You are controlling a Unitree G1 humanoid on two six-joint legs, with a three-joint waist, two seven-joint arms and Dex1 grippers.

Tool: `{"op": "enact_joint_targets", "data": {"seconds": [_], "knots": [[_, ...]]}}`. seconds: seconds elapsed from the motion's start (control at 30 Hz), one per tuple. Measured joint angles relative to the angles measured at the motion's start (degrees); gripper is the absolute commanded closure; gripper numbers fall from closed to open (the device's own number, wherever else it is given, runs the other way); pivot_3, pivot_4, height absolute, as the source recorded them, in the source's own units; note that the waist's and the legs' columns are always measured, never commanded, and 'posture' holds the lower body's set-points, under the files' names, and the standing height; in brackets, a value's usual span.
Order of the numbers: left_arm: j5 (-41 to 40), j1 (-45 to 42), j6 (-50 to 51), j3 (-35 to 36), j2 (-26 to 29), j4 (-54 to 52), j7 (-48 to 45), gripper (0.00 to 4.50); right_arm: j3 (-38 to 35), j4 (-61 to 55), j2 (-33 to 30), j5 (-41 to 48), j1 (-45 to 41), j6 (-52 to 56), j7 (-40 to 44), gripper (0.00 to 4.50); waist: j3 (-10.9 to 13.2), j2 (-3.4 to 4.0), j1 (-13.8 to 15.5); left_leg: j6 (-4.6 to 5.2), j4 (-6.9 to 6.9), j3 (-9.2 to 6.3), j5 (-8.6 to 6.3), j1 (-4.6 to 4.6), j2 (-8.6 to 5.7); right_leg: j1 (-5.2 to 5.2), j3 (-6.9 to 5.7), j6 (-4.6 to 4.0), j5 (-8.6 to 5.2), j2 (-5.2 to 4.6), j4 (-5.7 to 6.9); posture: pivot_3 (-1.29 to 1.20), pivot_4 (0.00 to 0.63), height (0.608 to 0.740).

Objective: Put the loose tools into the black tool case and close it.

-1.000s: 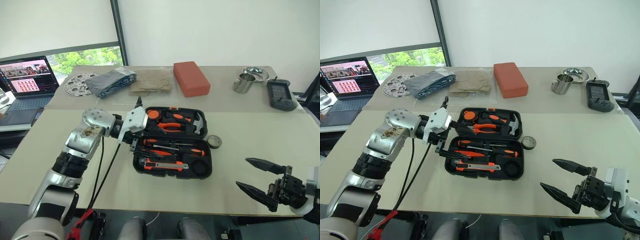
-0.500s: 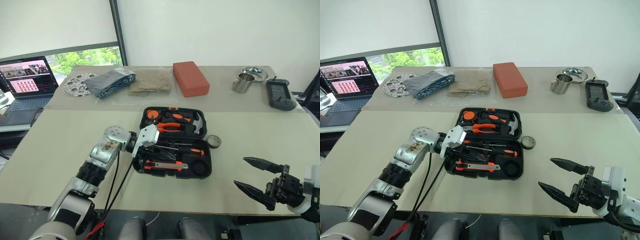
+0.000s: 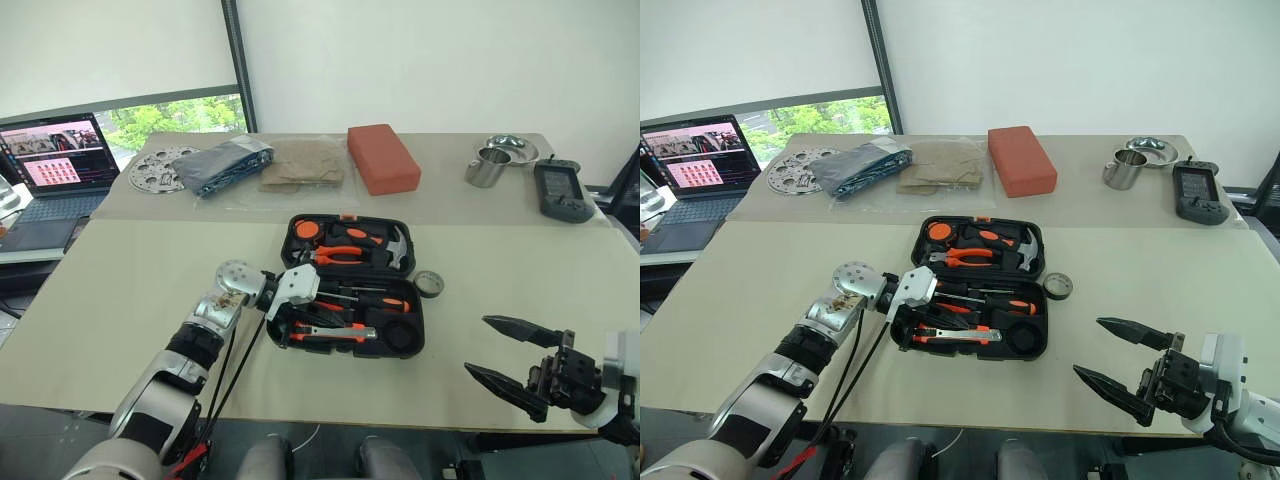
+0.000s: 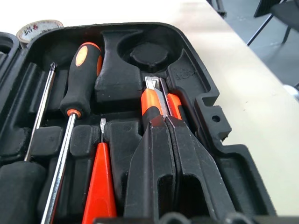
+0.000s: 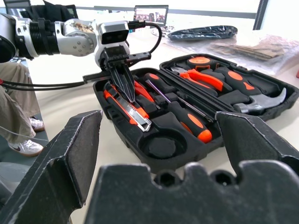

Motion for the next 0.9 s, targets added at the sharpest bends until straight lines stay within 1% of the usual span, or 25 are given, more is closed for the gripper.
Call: {"op": "enact_joint_targets", "data": {"seconds": [0.17,0.33,0.47,0.53,0.57,0.67,0.73,0.8,0.87,0.9], "knots": [[2.58,-0.45,-4.81,-0.62,-0.36,2.74,1.98,4.43,0.17,0.23,0.0,-0.02,-0.04,0.01,0.08,0.0,-0.08,0.0,-0.11,0.0,0.02,-0.02,0.0,0.08,-0.03,0.17,0.01,0.06,-0.03,-0.03,0.03,0.0,0.15,0.74],[3.12,-0.43,-7.34,-0.73,-0.63,4.03,3.05,4.43,0.55,0.4,0.0,-0.08,-0.09,0.14,-0.07,0.0,-0.24,-0.04,-0.04,0.0,0.07,-0.04,0.0,0.15,-0.03,0.25,0.01,0.08,-0.03,-0.04,0.04,0.0,0.15,0.74],[3.17,0.0,-7.37,-0.25,-1.17,3.86,4.77,4.43,1.83,0.95,-0.32,-0.44,-1.98,0.8,-1.37,0.0,-0.26,-0.05,-0.15,0.0,0.11,-0.06,0.0,0.16,-0.07,0.24,0.07,0.1,-0.02,-0.04,0.05,0.0,0.15,0.74],[2.75,0.56,-6.27,0.59,-1.33,2.37,5.65,4.43,2.55,1.61,-0.91,-2.21,-3.37,1.05,-2.64,0.0,-0.25,-0.05,-0.14,0.0,0.12,-0.08,0.01,0.16,-0.09,0.18,0.07,0.1,-0.02,-0.04,0.07,0.0,0.15,0.74],[2.44,0.97,-4.93,1.0,-1.32,1.34,6.1,4.43,2.82,2.01,-1.1,-3.17,-4.33,1.07,-3.37,0.0,-0.25,-0.05,-0.15,0.01,0.14,-0.09,0.01,0.15,-0.09,0.12,0.07,0.11,-0.01,-0.03,0.07,0.0,0.15,0.74],[-0.52,2.54,3.87,2.95,-0.33,-6.45,7.76,4.43,5.85,4.45,-3.48,-9.46,-8.5,1.61,-7.55,0.0,-0.19,-0.06,-0.52,0.01,0.16,-0.14,0.01,-0.02,-0.08,-0.25,0.06,0.09,0.0,0.0,0.12,0.0,0.15,0.74],[-4.04,2.53,11.03,5.81,1.56,-14.72,8.84,4.43,8.95,7.22,-6.71,-15.13,-11.73,3.28,-10.54,0.0,-0.15,-0.04,-0.64,0.02,0.12,-0.16,0.01,-0.18,-0.08,-0.47,0.07,-0.01,0.06,0.0,0.15,0.0,0.15,0.74],[-7.41,2.07,17.38,9.01,4.04,-22.01,10.06,4.43,11.73,10.34,-9.17,-19.51,-15.21,3.94,-11.74,0.0,-0.17,-0.01,-0.59,0.02,0.02,-0.18,0.01,-0.15,-0.14,-0.48,0.09,-0.11,0.1,-0.01,0.15,0.0,0.15,0.74],[-9.45,1.79,22.02,10.72,5.63,-26.48,10.8,4.43,13.72,12.78,-10.77,-21.56,-17.63,4.09,-11.47,0.0,-0.19,0.03,-0.3,0.03,-0.03,-0.25,0.01,-0.16,-0.24,-0.47,0.14,-0.15,0.08,-0.02,0.13,0.0,0.15,0.74],[-11.03,1.96,25.81,11.2,7.21,-29.42,11.22,3.93,15.82,15.72,-11.71,-23.29,-21.01,3.51,-10.58,0.0,-0.17,0.03,-0.29,0.03,-0.02,-0.25,0.0,-0.19,-0.23,-0.48,0.14,-0.18,0.07,-0.02,0.11,0.0,0.15,0.74]]}}
